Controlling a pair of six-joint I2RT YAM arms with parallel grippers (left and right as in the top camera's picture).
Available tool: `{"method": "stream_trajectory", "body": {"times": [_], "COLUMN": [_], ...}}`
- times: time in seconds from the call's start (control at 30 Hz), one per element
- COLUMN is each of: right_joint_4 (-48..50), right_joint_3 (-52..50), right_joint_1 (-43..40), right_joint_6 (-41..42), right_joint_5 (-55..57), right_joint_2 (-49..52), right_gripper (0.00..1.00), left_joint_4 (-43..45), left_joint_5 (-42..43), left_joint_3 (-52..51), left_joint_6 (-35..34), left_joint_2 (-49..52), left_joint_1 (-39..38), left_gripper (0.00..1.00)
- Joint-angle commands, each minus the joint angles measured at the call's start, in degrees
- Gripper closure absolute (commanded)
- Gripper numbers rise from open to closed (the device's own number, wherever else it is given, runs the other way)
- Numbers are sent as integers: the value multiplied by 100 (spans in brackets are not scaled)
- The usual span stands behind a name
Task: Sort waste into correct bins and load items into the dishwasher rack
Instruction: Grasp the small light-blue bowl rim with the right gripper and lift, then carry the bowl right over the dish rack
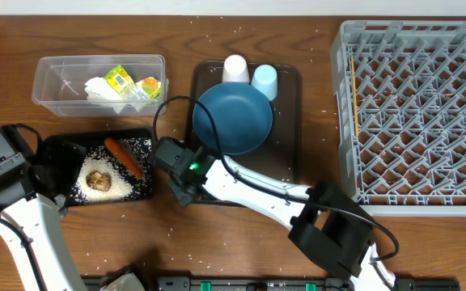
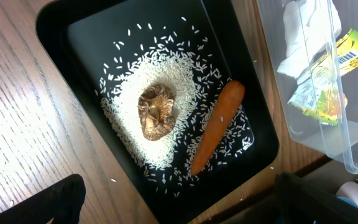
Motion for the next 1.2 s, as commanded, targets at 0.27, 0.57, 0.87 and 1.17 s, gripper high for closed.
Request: {"method": "stream_trajectory", "body": {"times": [0.27,0.57,0.87,1.17], "right_joint_4": [-11,-33,-629,-1401], "right_joint_3": [358,358,358,358], "right_joint_1": [26,-208,-846,-2306], "right_joint_6": [39,35,-7,-636], "right_joint_5": [-833,-728,-35,31], "right_joint_2": [-413,-1126,-2000,-2970], "right_gripper": [99,99,99,99], "left_joint_4": [-20,-20,-20,-20], "left_joint_5": [-70,-70,-70,-70], "left_joint_3": [-33,-33,-33,-33], "left_joint_6": [-24,-24,-26,-24], "left_joint_2": [-28,-28,-28,-28], "left_joint_1": [28,28,28,28], "left_gripper": [2,2,2,2]}}
